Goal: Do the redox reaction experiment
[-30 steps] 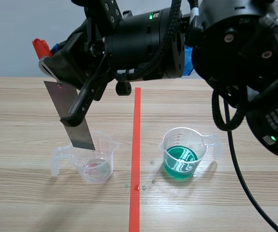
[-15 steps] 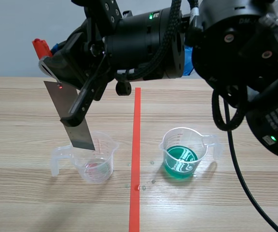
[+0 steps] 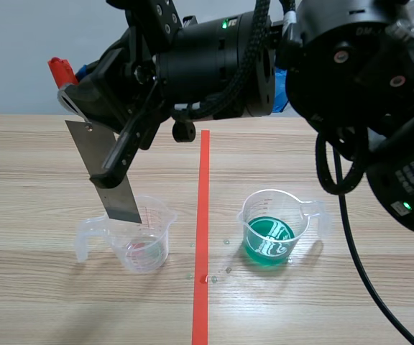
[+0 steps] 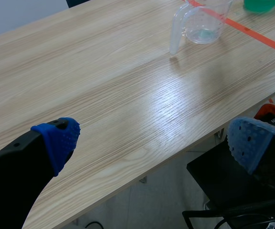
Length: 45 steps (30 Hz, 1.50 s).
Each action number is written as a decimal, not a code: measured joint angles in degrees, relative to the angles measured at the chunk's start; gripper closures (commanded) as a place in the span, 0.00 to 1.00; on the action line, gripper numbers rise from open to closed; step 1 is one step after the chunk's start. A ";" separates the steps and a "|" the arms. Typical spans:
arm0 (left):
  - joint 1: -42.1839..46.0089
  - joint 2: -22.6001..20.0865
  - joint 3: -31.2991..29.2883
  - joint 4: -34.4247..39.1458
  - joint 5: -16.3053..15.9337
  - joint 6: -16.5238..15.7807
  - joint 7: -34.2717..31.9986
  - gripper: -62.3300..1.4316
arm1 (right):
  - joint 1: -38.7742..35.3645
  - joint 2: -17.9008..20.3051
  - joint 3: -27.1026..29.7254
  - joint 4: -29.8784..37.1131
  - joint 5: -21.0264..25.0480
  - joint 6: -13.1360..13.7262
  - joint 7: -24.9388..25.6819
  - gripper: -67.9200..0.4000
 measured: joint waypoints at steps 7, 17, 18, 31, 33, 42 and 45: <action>0.00 0.00 0.00 0.00 0.00 0.00 0.00 0.00 | 0.00 0.00 0.00 0.00 0.00 0.00 0.00 0.98; 0.00 0.00 0.00 0.00 0.00 0.00 0.00 0.00 | 0.00 0.00 0.00 0.00 0.00 0.00 0.00 0.98; 0.00 0.00 0.00 0.00 0.00 0.00 0.00 0.00 | 0.00 0.00 0.00 0.00 0.00 0.00 0.00 0.98; 0.00 0.00 0.00 0.00 0.00 0.00 0.00 0.00 | 0.00 0.00 0.00 0.00 0.00 0.00 0.00 0.98; 0.00 0.00 0.00 0.00 0.00 0.00 0.00 0.00 | 0.00 0.00 0.00 0.00 0.00 0.00 0.00 0.98; 0.00 0.00 0.00 0.00 0.00 0.00 0.00 0.00 | 0.00 0.00 0.00 -2.23 -2.38 0.00 2.12 0.98; 0.00 0.00 0.00 0.00 0.00 0.00 0.00 0.00 | 0.00 0.00 0.00 -4.70 -2.60 0.00 4.35 0.98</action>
